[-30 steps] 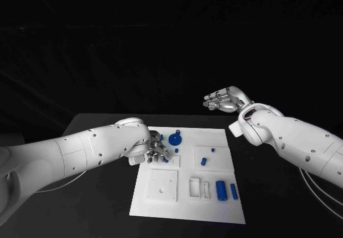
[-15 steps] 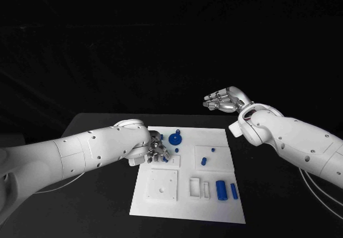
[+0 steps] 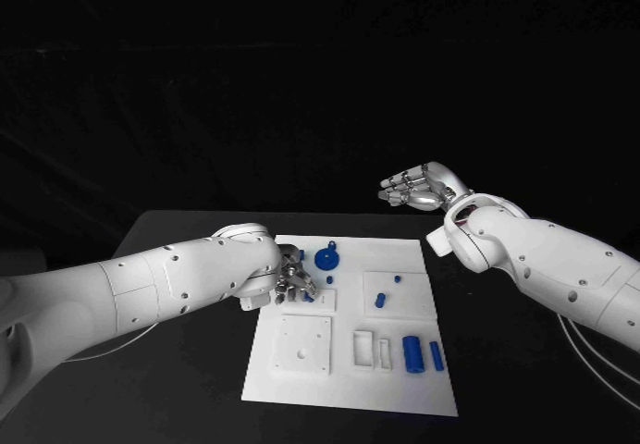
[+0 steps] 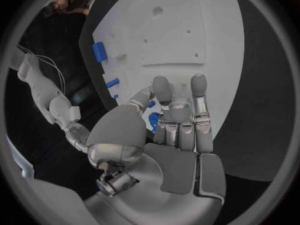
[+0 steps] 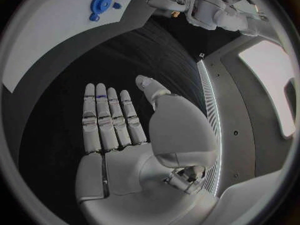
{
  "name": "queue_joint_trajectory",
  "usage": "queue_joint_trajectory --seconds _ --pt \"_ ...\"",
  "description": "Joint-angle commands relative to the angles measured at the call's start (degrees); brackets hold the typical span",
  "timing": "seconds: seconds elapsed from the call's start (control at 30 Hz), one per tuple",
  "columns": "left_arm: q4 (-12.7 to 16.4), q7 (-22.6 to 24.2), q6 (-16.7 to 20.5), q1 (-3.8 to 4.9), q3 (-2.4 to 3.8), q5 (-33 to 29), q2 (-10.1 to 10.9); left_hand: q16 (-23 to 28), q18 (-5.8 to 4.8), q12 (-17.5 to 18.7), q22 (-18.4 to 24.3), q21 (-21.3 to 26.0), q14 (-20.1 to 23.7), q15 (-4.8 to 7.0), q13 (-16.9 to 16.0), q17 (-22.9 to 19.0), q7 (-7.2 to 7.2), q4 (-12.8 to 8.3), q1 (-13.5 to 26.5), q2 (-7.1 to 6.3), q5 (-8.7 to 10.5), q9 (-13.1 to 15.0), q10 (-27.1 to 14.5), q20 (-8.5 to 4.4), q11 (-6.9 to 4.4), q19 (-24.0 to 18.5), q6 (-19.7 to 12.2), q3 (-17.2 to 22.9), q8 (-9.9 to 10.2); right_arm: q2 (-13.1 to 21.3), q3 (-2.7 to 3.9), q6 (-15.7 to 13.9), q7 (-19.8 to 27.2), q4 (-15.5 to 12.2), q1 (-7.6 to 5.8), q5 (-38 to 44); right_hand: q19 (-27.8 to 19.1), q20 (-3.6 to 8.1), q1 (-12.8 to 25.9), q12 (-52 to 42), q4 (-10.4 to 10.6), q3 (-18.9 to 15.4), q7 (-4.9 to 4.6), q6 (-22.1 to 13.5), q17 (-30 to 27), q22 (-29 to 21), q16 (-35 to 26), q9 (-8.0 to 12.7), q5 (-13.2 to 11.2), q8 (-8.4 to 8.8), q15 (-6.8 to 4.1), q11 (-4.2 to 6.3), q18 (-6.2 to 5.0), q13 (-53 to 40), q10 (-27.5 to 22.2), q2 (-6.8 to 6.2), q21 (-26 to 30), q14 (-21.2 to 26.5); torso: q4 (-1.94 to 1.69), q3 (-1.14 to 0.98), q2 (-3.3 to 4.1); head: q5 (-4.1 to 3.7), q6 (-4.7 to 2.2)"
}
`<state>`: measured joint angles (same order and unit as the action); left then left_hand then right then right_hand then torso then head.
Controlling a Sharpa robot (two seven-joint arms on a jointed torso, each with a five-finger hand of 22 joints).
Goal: Assemble the parts on the task board
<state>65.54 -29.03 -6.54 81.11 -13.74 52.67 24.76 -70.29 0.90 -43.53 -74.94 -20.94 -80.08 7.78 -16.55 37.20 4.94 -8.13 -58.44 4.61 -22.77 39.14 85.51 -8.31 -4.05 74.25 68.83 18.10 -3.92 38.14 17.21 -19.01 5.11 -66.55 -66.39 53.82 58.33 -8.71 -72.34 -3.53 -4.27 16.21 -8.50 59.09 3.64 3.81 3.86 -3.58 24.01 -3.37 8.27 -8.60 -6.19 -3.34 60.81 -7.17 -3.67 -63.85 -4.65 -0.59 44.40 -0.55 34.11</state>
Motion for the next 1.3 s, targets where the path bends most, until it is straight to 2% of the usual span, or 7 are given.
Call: queue_joint_trajectory --seconds 0.03,0.23,0.67,0.87,1.1,1.3 --pt "0.27 0.47 0.28 -0.29 -0.06 0.87 -0.01 -0.11 -0.54 -0.18 -1.0 0.33 -0.02 0.28 0.06 -0.08 -9.12 -0.03 -0.55 1.09 -0.11 29.27 1.23 0.01 -2.0 0.25 12.84 0.06 -0.21 -0.07 0.04 0.7 0.19 0.01 0.07 0.18 -0.33 0.11 -0.55 0.17 0.0 -0.32 -0.01 -0.19 -0.06 -0.06 -0.26 0.05 0.39 -0.16 -0.04 -0.05 -0.89 0.04 -0.43 0.03 -0.29 0.5 0.02 0.0 0.02 -0.02 -0.02" --pt "0.34 0.42 0.06 -0.34 -0.06 1.3 0.1 -0.01 -0.55 -0.15 -1.02 0.43 -0.01 0.28 0.1 -0.23 -9.12 0.03 -0.64 1.1 0.03 29.3 1.23 0.0 -1.99 0.28 12.8 0.0 -0.23 -0.1 0.04 0.83 0.15 0.05 0.13 0.18 -0.4 0.08 -0.58 0.17 0.02 -0.43 0.0 -0.2 -0.05 -0.06 -0.24 0.05 0.45 -0.16 -0.03 -0.07 -0.9 0.04 -0.45 0.02 -0.29 0.54 -0.01 -0.06 0.02 -0.03 0.12" --pt "0.23 0.17 -0.75 -0.36 -0.06 1.61 0.44 -0.01 -0.54 -0.15 -1.02 0.45 0.0 0.29 0.1 -0.25 -9.11 0.02 -0.69 1.13 0.01 29.31 1.22 -0.01 -2.0 0.29 12.76 0.03 -0.22 -0.19 0.04 1.07 0.01 0.11 0.34 0.18 -0.61 0.01 -0.57 0.17 0.04 -0.58 -0.01 -0.31 -0.05 -0.06 -0.24 0.05 0.51 -0.15 0.05 -0.09 -0.9 0.04 -0.52 0.07 -0.29 0.75 0.01 0.01 -0.01 -0.03 0.42" --pt "0.27 0.15 -1.35 -0.36 -0.06 1.71 0.56 0.03 -0.56 -0.13 -1.03 0.49 0.01 0.28 0.13 -0.31 -9.11 -0.01 -0.72 1.13 -0.01 29.33 1.22 -0.01 -1.99 0.29 12.77 0.04 -0.23 -0.21 0.04 1.19 -0.11 0.1 0.4 0.19 -0.61 0.0 -0.57 0.17 0.04 -0.6 0.0 -0.32 -0.06 -0.06 -0.25 0.05 0.51 -0.15 0.06 -0.1 -0.91 0.04 -0.55 0.08 -0.3 0.75 -0.05 -0.01 0.01 -0.05 0.46" --pt "0.17 0.34 -1.76 -0.36 -0.05 1.73 0.47 0.03 -0.56 -0.13 -1.03 0.49 0.01 0.28 0.13 -0.31 -9.11 -0.01 -0.72 1.13 -0.01 29.33 1.22 -0.01 -1.99 0.29 12.77 0.04 -0.23 -0.52 0.03 1.34 -0.16 0.24 0.42 0.19 -0.61 -0.01 -0.56 0.17 0.1 -0.79 -0.06 -0.52 -0.06 -0.07 -0.24 0.05 0.49 -0.15 0.06 -0.1 -0.93 0.04 -0.56 0.14 -0.3 0.73 0.1 -0.01 0.03 -0.07 0.33" --pt "0.03 0.53 -1.77 -0.36 -0.05 1.66 0.3 0.09 -0.59 -0.12 -1.02 0.55 0.04 0.28 0.16 -0.4 -9.1 0.03 -0.66 1.17 0.02 29.37 1.23 -0.02 -1.98 0.29 12.75 0.03 -0.24 -0.66 0.03 1.39 -0.17 0.37 0.45 0.19 -0.61 -0.01 -0.56 0.17 0.1 -0.79 -0.06 -0.52 -0.06 -0.07 -0.24 0.05 0.49 -0.15 0.06 -0.1 -0.93 0.04 -0.56 0.14 -0.3 0.73 0.0 -0.02 0.03 -0.18 0.38"
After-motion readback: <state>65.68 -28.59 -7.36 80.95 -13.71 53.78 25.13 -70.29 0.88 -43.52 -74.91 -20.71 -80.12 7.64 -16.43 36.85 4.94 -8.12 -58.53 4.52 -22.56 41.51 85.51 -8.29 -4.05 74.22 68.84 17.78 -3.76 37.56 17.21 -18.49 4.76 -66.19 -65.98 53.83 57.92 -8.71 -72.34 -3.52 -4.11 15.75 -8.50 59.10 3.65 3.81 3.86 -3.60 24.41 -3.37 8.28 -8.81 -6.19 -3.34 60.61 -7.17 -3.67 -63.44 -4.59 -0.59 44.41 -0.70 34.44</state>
